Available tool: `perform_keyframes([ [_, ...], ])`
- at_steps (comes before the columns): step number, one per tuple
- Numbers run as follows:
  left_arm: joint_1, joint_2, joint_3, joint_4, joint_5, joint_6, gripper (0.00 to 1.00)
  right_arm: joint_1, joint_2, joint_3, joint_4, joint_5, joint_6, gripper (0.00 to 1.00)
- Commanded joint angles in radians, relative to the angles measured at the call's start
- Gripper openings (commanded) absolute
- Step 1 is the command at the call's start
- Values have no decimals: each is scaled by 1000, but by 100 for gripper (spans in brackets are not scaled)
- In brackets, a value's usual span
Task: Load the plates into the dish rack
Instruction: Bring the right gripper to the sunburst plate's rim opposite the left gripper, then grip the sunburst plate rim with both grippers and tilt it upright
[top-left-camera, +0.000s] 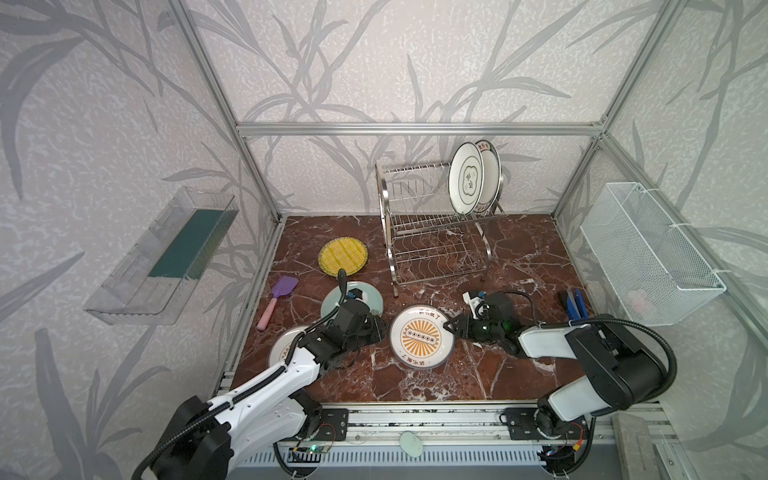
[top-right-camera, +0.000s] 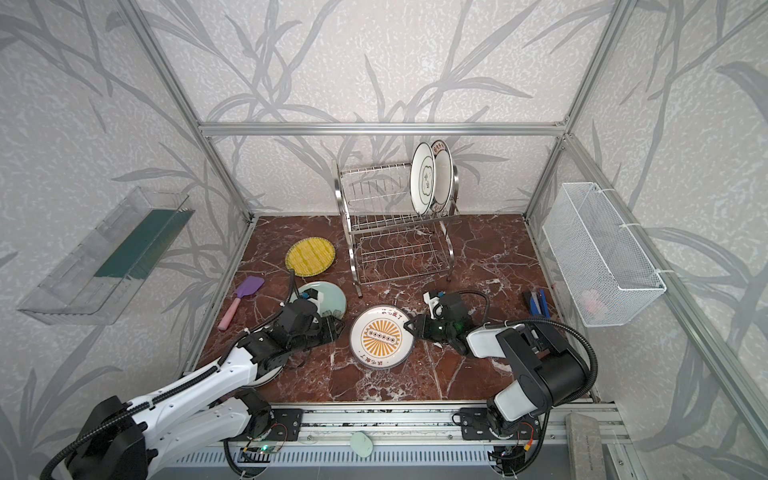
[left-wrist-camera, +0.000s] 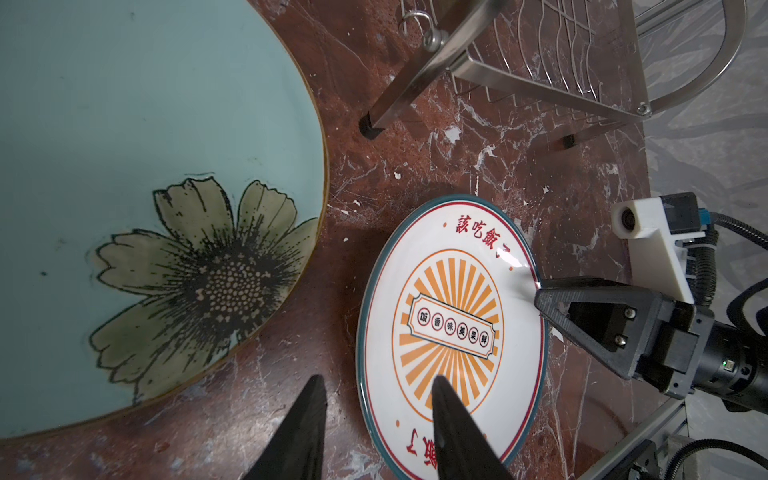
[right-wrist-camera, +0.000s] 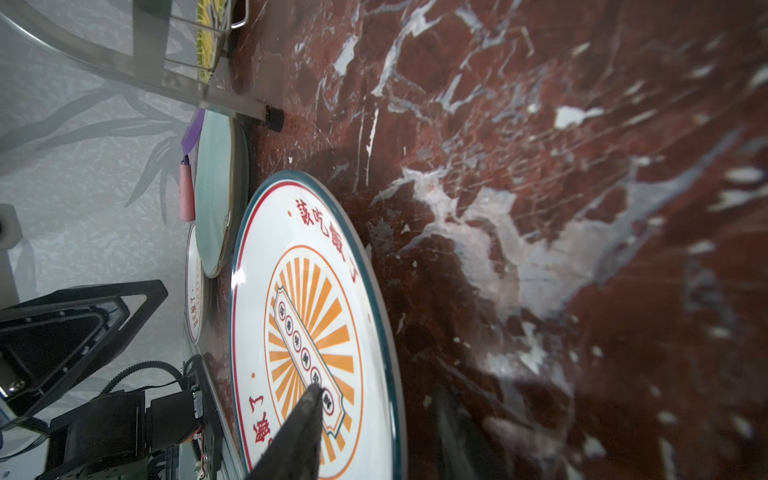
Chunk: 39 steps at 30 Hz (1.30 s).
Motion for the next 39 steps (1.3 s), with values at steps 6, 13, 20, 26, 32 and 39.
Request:
perform_keyframes([
  [6, -2, 3, 19, 10, -5, -8, 41, 21, 99, -1, 118, -28, 61, 39],
  [13, -2, 0, 19, 6, -4, -8, 41, 20, 122, -3, 145, -29, 72, 34],
  [20, -3, -4, 20, 3, 1, -8, 41, 20, 121, -3, 143, -29, 71, 29],
  [26, -3, -3, 22, -2, 0, -7, 41, 20, 121, 3, 142, -28, 72, 22],
  [32, -4, 2, 29, 0, 6, -4, 41, 19, 119, 12, 134, -30, 72, 8],
  [39, -4, 25, 64, -6, 3, 17, 41, 9, 84, 20, 96, -30, 57, 0],
])
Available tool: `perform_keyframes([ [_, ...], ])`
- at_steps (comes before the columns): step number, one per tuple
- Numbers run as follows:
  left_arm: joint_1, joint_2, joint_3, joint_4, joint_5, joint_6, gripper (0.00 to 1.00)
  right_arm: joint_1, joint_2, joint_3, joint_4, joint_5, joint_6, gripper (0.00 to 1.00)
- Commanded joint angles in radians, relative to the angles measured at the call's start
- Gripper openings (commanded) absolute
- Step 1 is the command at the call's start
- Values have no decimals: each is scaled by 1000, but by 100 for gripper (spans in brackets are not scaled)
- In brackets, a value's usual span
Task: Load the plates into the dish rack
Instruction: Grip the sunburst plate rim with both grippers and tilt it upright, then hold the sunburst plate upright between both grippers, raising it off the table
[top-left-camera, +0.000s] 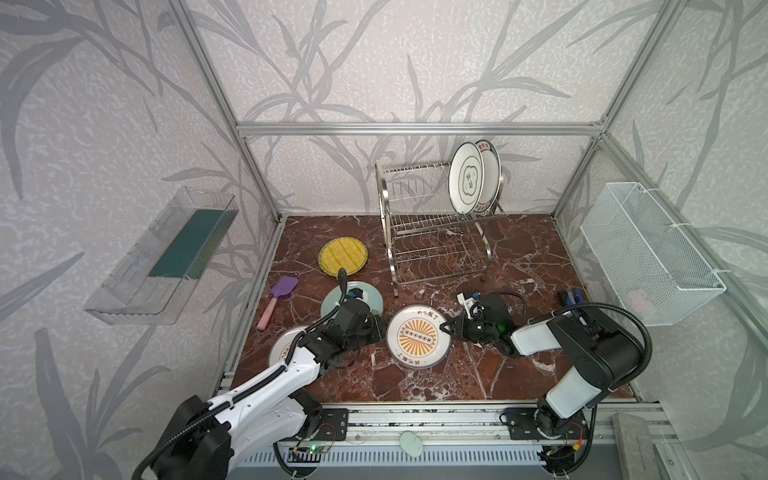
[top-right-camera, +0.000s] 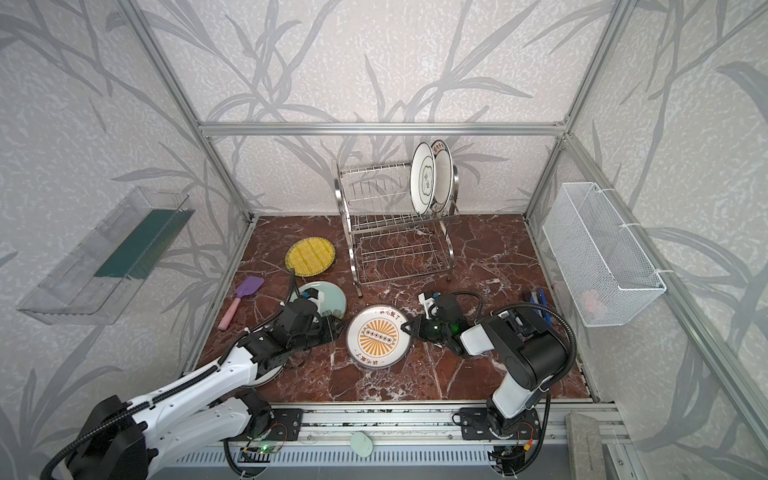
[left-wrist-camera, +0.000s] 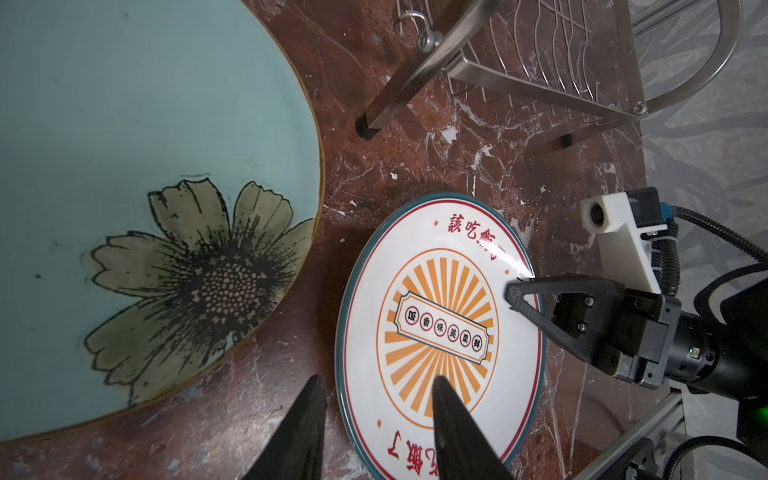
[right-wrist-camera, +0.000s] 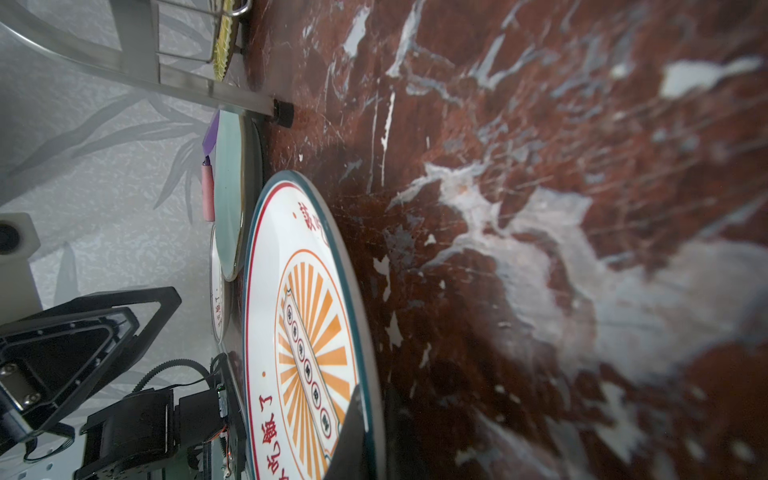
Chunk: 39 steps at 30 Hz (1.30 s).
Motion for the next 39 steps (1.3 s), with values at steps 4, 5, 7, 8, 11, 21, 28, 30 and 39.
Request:
perform_keyframes([
  [4, -3, 26, 59, 9, 8, 13, 41, -37, -83, 7, -66, -12, -23, 0],
  [5, -3, 28, 63, 9, 8, 17, 41, -48, -104, 3, -72, -21, -23, 0],
  [7, -3, 31, 79, -1, 4, 33, 42, -73, -152, 1, -95, -36, -25, 0],
  [8, -2, 34, 92, -10, -1, 45, 42, -85, -181, 1, -113, -43, -27, 0],
  [11, -3, 52, 132, -25, 1, 72, 42, -112, -275, 14, -188, -53, -47, 0],
  [21, -4, 152, 190, 100, 191, 88, 42, -149, -566, 43, -401, -8, -87, 0],
  [28, -22, 210, 202, 176, 293, 82, 42, -158, -631, 45, -427, -17, -75, 0],
  [30, -33, 226, 204, 197, 318, 81, 42, -159, -631, 41, -409, -22, -66, 0],
  [39, -68, 268, 219, 247, 343, 68, 27, -165, -643, 27, -389, -4, -52, 0],
])
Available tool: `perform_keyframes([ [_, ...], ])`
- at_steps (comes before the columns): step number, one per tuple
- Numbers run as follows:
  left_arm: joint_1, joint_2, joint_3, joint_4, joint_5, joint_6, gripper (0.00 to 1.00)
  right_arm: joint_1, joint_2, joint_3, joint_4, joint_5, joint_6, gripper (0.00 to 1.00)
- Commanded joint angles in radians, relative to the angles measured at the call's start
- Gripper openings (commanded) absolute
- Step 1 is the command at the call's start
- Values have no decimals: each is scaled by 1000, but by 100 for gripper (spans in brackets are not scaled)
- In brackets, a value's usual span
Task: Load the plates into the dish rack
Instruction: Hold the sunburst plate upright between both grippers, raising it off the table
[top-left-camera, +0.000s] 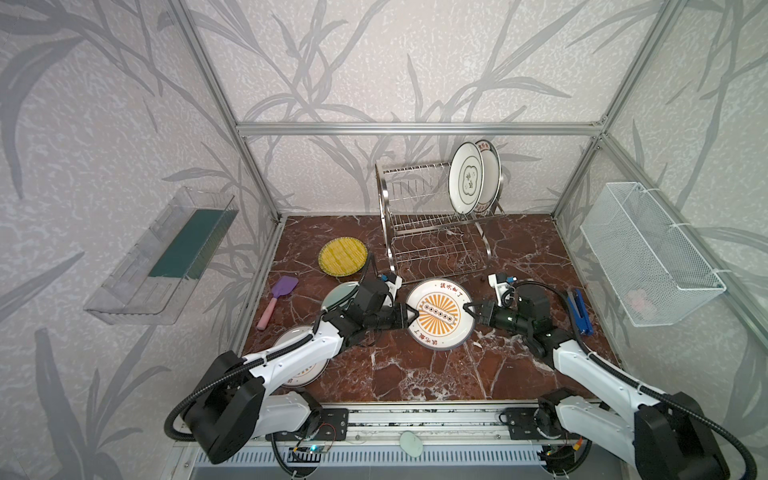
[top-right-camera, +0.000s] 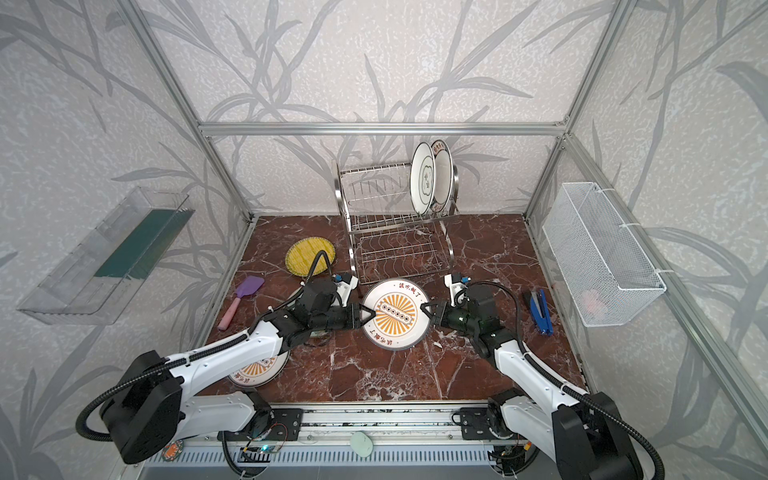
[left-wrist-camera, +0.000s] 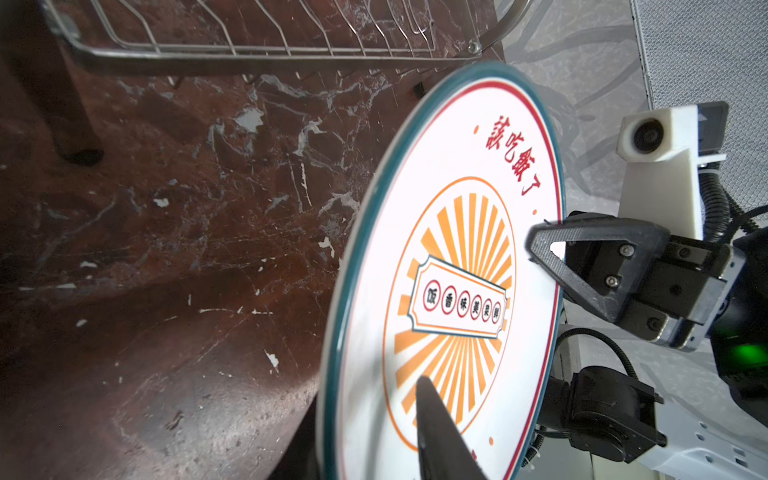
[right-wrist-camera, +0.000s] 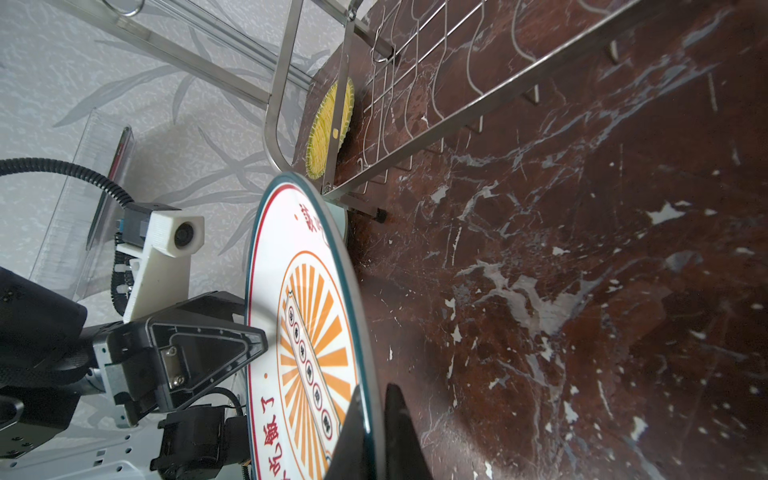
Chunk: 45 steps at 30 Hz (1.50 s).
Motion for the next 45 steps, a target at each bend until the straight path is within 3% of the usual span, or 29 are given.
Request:
perform_keyframes([
  [1, -22, 3, 36, 58, 38, -2, 26, -2, -31, 14, 47, -2, 18, 0],
  [6, -28, 6, 37, 75, 37, -5, 23, -5, -47, 2, 49, 12, 22, 0],
  [22, -32, -11, 33, 106, 47, -23, 0, -5, -61, -12, 79, -1, 31, 0],
  [26, -32, -3, 18, 179, 81, -47, 0, -5, -68, -11, 78, -6, 35, 0],
  [36, -30, -48, -12, 236, 48, -86, 0, -5, -120, -8, 52, 0, 37, 18],
  [40, -27, -61, -20, 254, 57, -99, 0, -5, -120, -2, 58, -12, 45, 35],
  [45, -22, -89, -17, 240, 49, -92, 0, -5, -123, 1, 70, -21, 53, 45],
])
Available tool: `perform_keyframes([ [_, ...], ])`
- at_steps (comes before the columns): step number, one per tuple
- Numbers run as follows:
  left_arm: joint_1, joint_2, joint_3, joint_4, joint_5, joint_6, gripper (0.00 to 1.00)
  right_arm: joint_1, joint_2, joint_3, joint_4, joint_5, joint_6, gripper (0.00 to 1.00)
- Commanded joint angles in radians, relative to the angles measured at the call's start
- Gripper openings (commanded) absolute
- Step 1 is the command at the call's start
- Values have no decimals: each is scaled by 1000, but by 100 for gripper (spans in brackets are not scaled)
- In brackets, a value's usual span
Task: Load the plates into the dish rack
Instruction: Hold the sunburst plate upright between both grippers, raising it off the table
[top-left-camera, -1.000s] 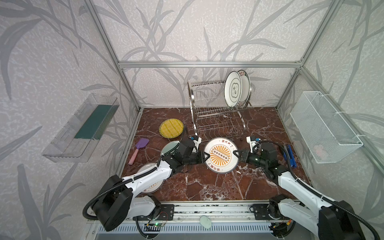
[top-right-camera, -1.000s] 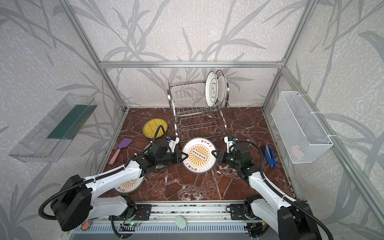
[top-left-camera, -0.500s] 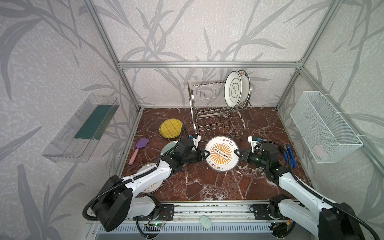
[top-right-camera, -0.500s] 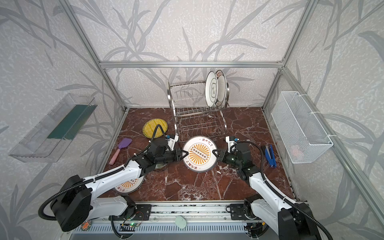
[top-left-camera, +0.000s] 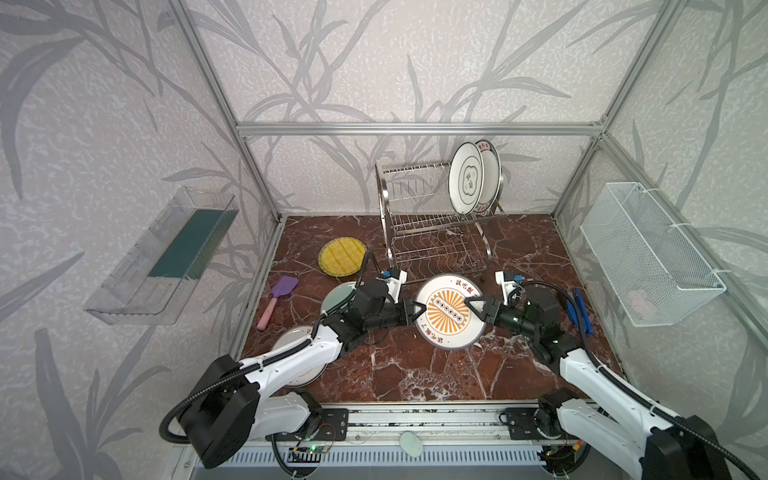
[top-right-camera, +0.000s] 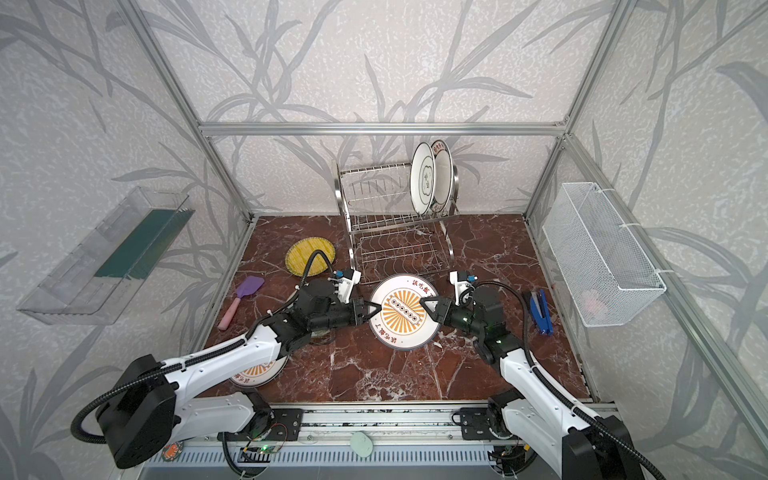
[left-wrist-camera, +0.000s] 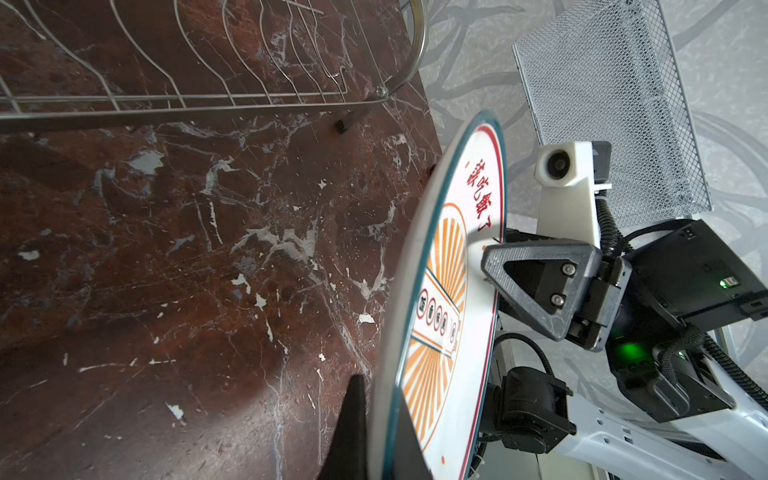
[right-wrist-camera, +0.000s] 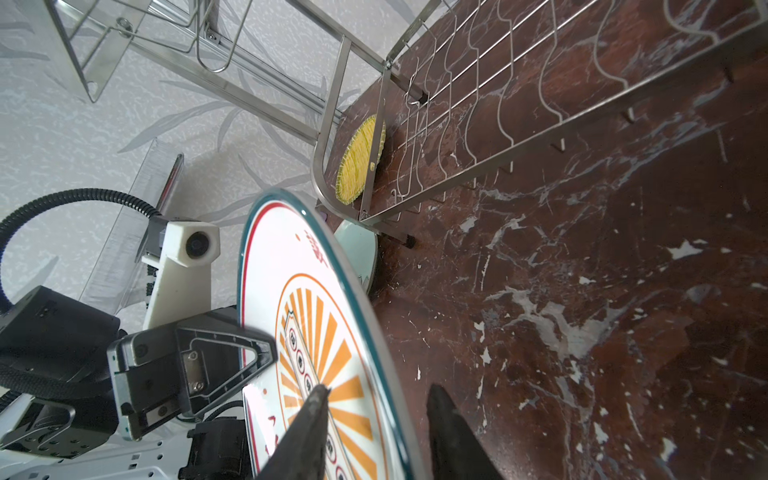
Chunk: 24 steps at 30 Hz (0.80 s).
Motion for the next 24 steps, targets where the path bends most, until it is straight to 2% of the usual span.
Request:
perform_keyframes([
  [1, 5, -50, 5, 52, 18, 6, 0, 3, -14, 18, 39, -30, 0, 48],
  [6, 16, -67, 10, 50, 17, 3, 0, 3, -12, 17, 42, -42, -1, 56],
  [12, 30, -100, -20, 91, -35, -9, 0, 9, -4, -9, 125, -58, 43, 56],
  [24, 41, -224, -111, 130, -161, -37, 0, 123, 72, -25, 289, -10, 91, 55],
])
